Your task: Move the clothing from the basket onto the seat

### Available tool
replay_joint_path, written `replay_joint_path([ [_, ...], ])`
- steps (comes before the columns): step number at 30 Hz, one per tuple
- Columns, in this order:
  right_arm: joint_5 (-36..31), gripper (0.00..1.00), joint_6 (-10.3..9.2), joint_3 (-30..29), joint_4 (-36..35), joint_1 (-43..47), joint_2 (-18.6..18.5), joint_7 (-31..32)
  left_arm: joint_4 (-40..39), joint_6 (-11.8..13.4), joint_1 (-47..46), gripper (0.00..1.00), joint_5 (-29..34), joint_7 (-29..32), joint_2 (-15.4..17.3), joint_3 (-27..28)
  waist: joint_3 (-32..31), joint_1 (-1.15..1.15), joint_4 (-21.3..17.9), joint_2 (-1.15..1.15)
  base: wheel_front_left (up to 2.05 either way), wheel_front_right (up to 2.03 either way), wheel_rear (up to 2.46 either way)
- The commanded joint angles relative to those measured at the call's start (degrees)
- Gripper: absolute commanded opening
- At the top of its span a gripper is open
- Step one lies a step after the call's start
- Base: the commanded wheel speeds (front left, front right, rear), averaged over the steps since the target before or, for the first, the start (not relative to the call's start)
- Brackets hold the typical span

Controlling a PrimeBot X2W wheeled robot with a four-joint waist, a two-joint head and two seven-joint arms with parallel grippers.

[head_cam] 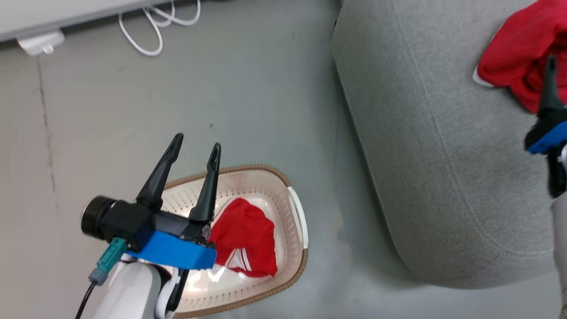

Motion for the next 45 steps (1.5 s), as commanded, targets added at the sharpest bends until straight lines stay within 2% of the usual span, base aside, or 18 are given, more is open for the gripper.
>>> replay_joint_path([
  [1,0.56,1.00,0.01,0.58,-1.21,1.70,0.44,-0.26,0.20,-0.06,1.11,1.00,-0.10,-0.16,-0.27,0.51,-4.10,0.01,0.04,0.00,0.00,0.00,0.00],
  [8,4.86,1.00,0.01,7.62,-13.87,14.08,4.94,-0.31,1.40,-0.07,5.94,1.00,-0.23,-0.15,-2.33,4.26,-11.54,0.01,0.79,0.00,0.00,0.00,0.00],
  [17,5.08,1.00,0.01,11.17,-30.41,30.09,10.30,-0.02,2.57,-0.07,12.73,1.00,0.29,-0.15,-4.99,9.90,-18.77,0.01,3.16,0.00,0.00,0.00,0.00],
  [24,5.36,1.00,0.02,14.20,-38.94,38.26,12.36,0.99,3.37,-0.07,15.31,1.00,0.67,-0.15,-5.56,12.61,-20.91,0.01,5.53,0.00,0.00,0.00,0.00],
  [32,7.78,1.00,0.02,17.28,-44.46,44.48,12.67,3.64,4.28,-0.07,16.59,1.00,1.07,-0.15,-5.36,14.70,-22.05,0.01,7.48,0.00,0.00,0.00,0.00],
  [45,10.99,1.00,0.02,19.04,-45.03,47.10,12.68,4.57,4.95,-0.07,17.06,1.00,1.60,-0.15,-5.82,15.71,-22.54,0.01,10.09,0.00,0.00,0.00,0.00],
])
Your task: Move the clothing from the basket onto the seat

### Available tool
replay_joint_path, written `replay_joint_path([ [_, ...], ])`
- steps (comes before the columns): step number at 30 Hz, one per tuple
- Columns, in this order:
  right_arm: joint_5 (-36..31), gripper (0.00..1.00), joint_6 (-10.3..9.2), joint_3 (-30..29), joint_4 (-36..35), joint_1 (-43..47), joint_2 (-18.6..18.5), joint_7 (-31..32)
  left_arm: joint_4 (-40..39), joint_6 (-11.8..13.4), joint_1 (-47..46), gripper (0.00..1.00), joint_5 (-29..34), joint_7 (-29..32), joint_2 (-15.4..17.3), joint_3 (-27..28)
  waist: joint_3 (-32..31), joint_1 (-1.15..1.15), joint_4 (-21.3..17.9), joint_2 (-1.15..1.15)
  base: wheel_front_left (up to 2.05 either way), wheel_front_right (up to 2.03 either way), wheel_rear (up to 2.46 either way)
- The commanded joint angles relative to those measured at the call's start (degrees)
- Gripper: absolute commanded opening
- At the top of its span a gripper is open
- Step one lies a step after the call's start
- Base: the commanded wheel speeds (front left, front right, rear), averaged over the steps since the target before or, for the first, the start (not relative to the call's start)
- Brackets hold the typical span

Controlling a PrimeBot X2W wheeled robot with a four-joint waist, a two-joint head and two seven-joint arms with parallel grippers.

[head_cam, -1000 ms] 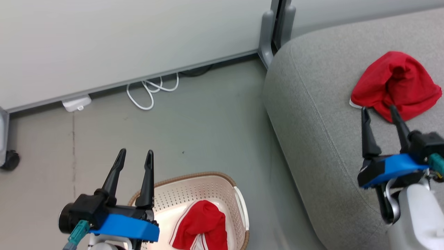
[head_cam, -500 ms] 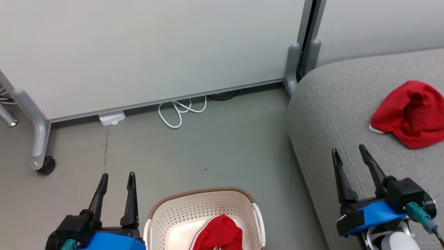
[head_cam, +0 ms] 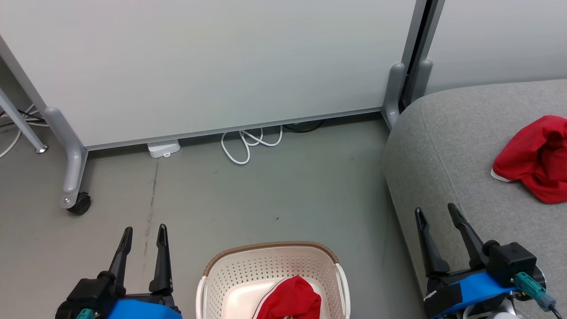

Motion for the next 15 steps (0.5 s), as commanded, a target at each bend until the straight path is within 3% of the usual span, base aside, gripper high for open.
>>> replay_joint_path([
  [1,-0.02,1.00,0.03,0.19,-0.16,0.69,0.05,0.05,0.03,-0.07,0.55,1.00,0.38,-0.15,0.02,0.37,-0.01,0.00,0.09,0.00,0.00,0.00,0.00],
  [15,-0.24,1.00,0.03,-0.55,-1.02,0.68,0.06,0.31,0.06,-0.07,0.00,1.00,0.41,-0.15,-0.04,1.42,0.86,0.00,-0.36,0.00,0.00,0.00,0.00],
])
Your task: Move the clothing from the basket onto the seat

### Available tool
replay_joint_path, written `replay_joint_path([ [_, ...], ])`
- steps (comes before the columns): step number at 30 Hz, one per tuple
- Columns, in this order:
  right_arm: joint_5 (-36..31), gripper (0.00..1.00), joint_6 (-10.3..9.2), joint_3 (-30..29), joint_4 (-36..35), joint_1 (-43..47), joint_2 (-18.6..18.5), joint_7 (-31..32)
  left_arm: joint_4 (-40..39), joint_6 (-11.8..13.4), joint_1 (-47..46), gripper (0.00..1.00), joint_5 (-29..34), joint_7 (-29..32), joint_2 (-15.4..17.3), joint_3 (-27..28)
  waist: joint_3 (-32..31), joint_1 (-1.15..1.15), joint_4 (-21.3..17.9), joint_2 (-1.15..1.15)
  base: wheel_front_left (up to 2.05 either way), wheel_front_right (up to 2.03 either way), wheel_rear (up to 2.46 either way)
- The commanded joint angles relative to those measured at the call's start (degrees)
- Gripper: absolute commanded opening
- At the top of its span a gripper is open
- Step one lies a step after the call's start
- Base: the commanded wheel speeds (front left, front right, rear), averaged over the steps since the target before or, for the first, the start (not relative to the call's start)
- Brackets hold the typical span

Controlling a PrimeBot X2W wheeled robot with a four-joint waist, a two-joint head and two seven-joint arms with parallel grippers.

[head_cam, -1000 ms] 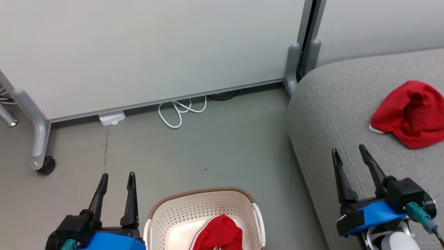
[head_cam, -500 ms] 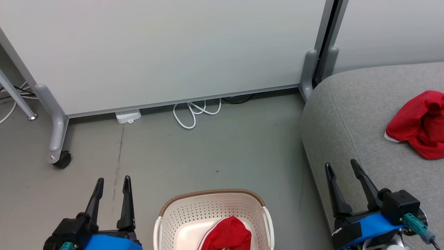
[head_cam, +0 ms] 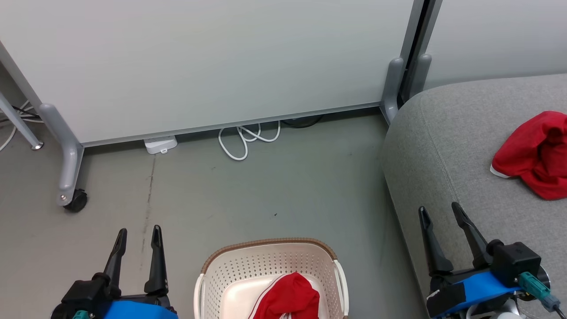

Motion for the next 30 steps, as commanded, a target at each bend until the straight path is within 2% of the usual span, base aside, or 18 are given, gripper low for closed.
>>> replay_joint_path([
  [1,-0.06,1.00,0.03,-0.02,-0.25,0.37,0.06,-0.07,0.00,-0.07,-0.34,1.00,0.44,-0.15,0.01,0.05,0.16,0.00,-0.12,0.00,0.00,0.00,0.00],
  [9,0.42,1.00,0.03,0.63,0.19,-0.73,0.06,-0.62,0.73,-0.07,-1.23,1.00,0.42,-0.15,0.13,-0.61,1.53,0.00,-0.76,0.00,0.00,0.00,0.00],
  [16,0.14,1.00,0.03,2.10,-0.55,-2.68,0.06,-0.90,5.58,-0.07,-3.47,1.00,0.63,-0.16,-0.11,-1.92,5.45,0.00,-2.83,0.00,0.00,0.00,0.00],
  [25,0.22,1.00,0.03,4.74,-2.16,-6.47,0.05,-1.13,19.71,-0.07,-11.58,1.00,-1.46,-0.16,0.78,-8.03,14.60,0.00,-7.14,0.00,0.00,0.00,0.00],
  [30,0.65,1.00,0.03,6.06,-3.19,-8.98,0.06,-1.62,29.94,-0.06,-18.68,1.00,-3.60,-0.15,1.26,-14.25,21.53,0.00,-9.66,0.00,0.00,0.00,0.00],
])
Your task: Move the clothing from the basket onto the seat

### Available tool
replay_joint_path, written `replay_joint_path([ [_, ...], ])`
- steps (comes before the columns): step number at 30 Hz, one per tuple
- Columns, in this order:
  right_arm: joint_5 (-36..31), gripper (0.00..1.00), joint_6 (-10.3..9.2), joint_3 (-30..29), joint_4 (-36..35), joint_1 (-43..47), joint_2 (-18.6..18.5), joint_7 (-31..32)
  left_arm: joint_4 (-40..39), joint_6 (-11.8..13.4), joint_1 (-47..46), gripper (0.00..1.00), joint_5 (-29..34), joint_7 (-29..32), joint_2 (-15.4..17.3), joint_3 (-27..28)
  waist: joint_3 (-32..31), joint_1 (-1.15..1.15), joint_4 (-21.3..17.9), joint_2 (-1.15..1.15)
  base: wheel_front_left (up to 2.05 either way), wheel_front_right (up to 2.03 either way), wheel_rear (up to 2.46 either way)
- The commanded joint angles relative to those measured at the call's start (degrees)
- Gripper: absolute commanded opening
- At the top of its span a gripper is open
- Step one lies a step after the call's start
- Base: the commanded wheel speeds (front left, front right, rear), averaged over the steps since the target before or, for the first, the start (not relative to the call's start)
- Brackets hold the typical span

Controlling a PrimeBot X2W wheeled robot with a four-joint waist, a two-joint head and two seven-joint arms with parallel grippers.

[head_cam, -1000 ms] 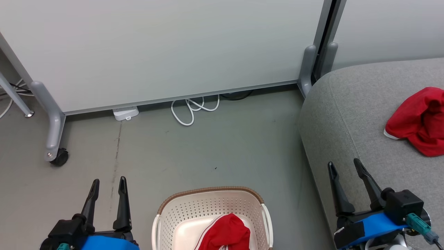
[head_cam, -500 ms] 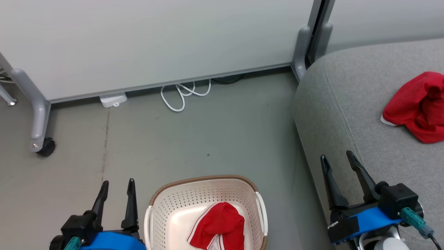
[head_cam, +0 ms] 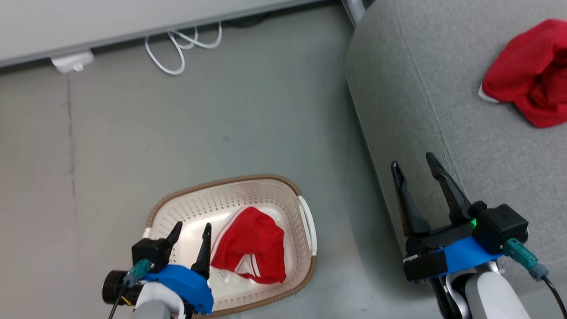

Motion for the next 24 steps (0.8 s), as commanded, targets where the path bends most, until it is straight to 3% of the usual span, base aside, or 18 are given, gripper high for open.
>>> replay_joint_path([
  [1,0.20,1.00,0.03,0.32,-0.52,-1.59,0.06,-0.57,2.55,-0.05,-3.30,1.00,-1.06,-0.15,0.44,-2.25,5.37,-0.01,-2.76,0.00,0.00,0.00,0.00],
  [9,1.29,1.00,0.03,1.62,-1.15,-4.40,0.05,-1.90,11.67,-0.05,-12.47,1.00,-4.67,-0.06,2.05,-13.07,13.74,-0.01,-5.03,0.00,0.00,0.00,0.00],
  [24,2.88,1.00,0.03,2.43,-1.54,-7.79,0.05,-3.58,19.66,-0.05,-23.81,1.00,-6.51,0.33,5.23,-31.11,24.76,-0.01,-6.62,0.00,0.00,0.00,0.00],
])
